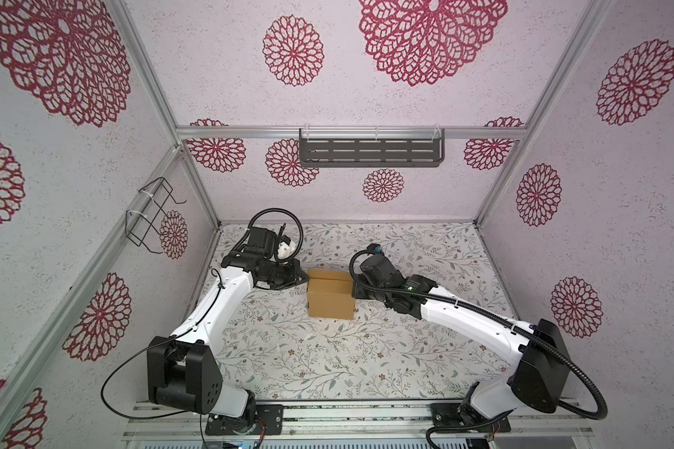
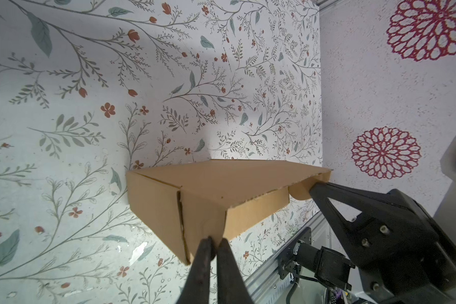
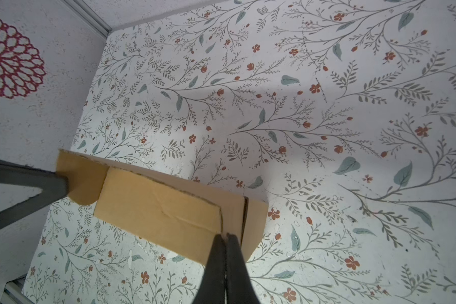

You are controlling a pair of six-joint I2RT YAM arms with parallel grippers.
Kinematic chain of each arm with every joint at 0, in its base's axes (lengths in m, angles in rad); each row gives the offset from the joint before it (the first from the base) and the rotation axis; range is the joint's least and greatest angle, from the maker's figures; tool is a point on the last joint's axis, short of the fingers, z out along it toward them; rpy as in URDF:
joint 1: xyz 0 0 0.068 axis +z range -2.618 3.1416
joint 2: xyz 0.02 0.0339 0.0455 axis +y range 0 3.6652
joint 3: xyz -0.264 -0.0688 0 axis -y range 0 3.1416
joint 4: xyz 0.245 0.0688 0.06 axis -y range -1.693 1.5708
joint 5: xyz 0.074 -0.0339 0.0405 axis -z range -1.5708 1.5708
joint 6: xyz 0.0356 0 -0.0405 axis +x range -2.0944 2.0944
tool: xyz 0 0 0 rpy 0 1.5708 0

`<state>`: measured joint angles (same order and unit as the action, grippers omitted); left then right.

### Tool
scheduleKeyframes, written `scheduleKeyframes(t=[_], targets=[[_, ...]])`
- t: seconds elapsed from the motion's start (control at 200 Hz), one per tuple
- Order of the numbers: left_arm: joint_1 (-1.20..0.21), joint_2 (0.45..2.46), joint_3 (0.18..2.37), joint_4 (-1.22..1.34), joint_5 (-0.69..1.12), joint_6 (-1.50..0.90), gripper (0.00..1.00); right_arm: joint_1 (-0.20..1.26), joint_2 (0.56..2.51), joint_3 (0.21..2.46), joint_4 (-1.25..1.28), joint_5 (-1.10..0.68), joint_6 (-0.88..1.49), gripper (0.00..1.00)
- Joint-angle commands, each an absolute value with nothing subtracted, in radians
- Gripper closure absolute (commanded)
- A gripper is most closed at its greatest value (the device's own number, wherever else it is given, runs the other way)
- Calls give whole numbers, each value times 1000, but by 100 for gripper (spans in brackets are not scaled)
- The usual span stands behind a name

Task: Assemble paper box
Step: Fold and tuck the lid into the gap.

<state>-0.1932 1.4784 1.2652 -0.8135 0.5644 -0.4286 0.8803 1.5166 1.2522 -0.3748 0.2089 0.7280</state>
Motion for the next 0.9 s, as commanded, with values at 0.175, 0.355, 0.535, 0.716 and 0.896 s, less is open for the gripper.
scheduleKeyframes(t=[0.175, 0.355, 0.535, 0.716, 0.896], targets=[[-225, 1453, 1239, -800, 476, -339, 90, 891, 1500, 1220, -390, 211, 758, 97], [-228, 1448, 1197, -763, 504, -376, 90, 896, 1505, 1213, -387, 218, 759, 97], [-230, 1449, 1177, -739, 509, -395, 90, 899, 1501, 1189, -378, 234, 763, 98], [-231, 1447, 1163, -720, 505, -403, 90, 906, 1480, 1141, -343, 256, 781, 100], [-231, 1443, 1151, -710, 505, -404, 90, 914, 1466, 1113, -313, 267, 793, 100]])
